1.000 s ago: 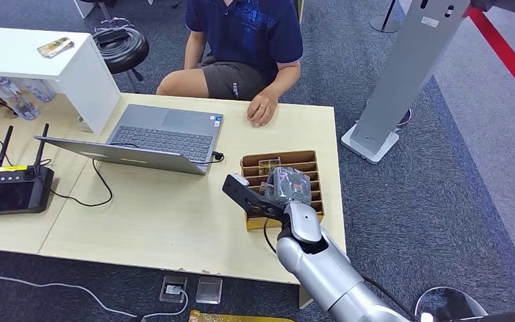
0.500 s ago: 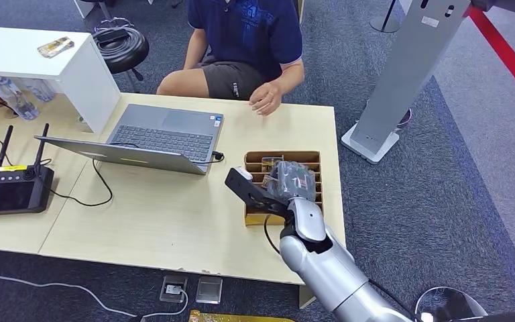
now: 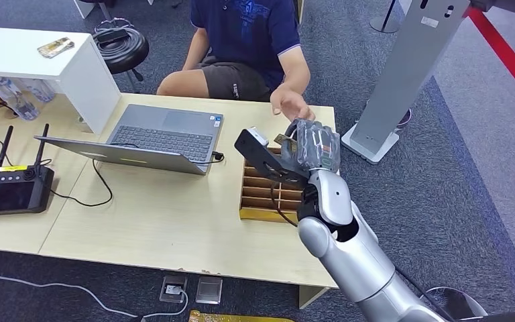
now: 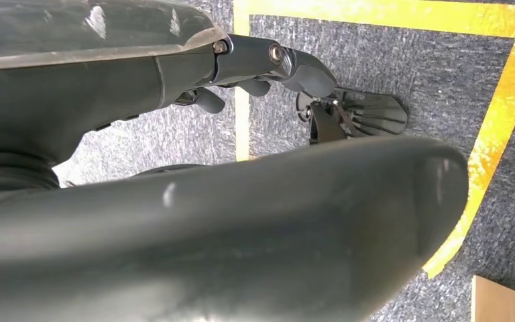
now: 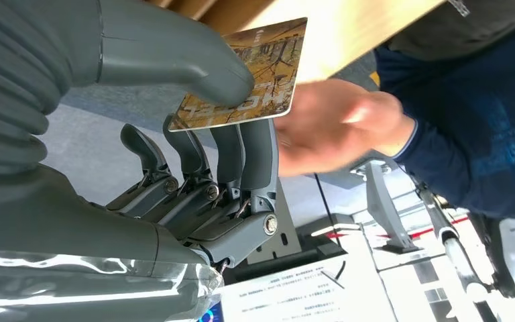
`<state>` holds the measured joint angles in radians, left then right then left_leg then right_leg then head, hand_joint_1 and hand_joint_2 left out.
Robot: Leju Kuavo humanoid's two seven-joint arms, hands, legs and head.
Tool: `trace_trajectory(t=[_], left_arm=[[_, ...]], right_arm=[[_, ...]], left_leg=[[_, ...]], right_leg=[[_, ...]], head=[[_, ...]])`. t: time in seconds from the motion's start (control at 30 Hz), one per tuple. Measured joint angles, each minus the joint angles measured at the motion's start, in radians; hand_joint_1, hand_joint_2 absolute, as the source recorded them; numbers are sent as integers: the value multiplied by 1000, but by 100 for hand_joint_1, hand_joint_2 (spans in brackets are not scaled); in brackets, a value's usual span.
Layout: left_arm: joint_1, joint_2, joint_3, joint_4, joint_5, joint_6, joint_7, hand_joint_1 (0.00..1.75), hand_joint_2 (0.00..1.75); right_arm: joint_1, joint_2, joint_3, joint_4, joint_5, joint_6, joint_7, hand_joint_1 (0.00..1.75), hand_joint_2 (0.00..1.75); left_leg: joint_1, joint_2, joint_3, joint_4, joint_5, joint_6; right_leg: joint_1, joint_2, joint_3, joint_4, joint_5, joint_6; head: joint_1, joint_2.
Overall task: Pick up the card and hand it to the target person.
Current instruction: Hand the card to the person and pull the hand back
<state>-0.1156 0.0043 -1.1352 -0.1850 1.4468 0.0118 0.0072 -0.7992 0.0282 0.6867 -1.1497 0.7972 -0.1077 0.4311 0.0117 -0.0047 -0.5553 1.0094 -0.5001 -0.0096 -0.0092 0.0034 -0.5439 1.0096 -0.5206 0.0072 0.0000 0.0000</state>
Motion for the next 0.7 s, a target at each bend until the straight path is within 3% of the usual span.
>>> trace_trajectory(t=[0.13, 0.27, 0.4, 0.6, 0.7], left_arm=[[-1, -2, -6, 1, 1, 1, 0, 0, 0], [-2, -3, -13, 1, 0, 6, 2, 0, 0], [-3, -3, -23, 2, -3, 13, 9, 0, 0], [-2, -6, -16, 3, 8, 23, 12, 0, 0], [-1, -4, -22, 4, 6, 27, 17, 0, 0]], right_arm=[[-107, 74, 31, 299, -27, -20, -66, 152, 175], [-172, 129, 50, 498, -37, -61, -118, 152, 175], [-211, 150, 70, 592, -29, -73, -124, 152, 175], [-221, 164, 86, 603, -27, -81, -149, 152, 175], [-218, 171, 94, 600, -30, -78, -160, 38, 175]], left_leg=[[0, 4, 2, -2, 1, 0], [0, 4, 3, -3, 1, 0], [0, 3, 3, -3, 1, 0], [0, 0, 2, -2, 1, 0], [0, 0, 1, -2, 1, 0]], right_leg=[[0, 4, 0, -1, 2, 0], [0, 4, 2, -1, 2, 0], [0, 3, 3, -1, 1, 0], [0, 0, 3, -1, 1, 0], [0, 0, 2, -1, 1, 0]], head=[[0, 0], [0, 0], [0, 0], [0, 0], [0, 0]])
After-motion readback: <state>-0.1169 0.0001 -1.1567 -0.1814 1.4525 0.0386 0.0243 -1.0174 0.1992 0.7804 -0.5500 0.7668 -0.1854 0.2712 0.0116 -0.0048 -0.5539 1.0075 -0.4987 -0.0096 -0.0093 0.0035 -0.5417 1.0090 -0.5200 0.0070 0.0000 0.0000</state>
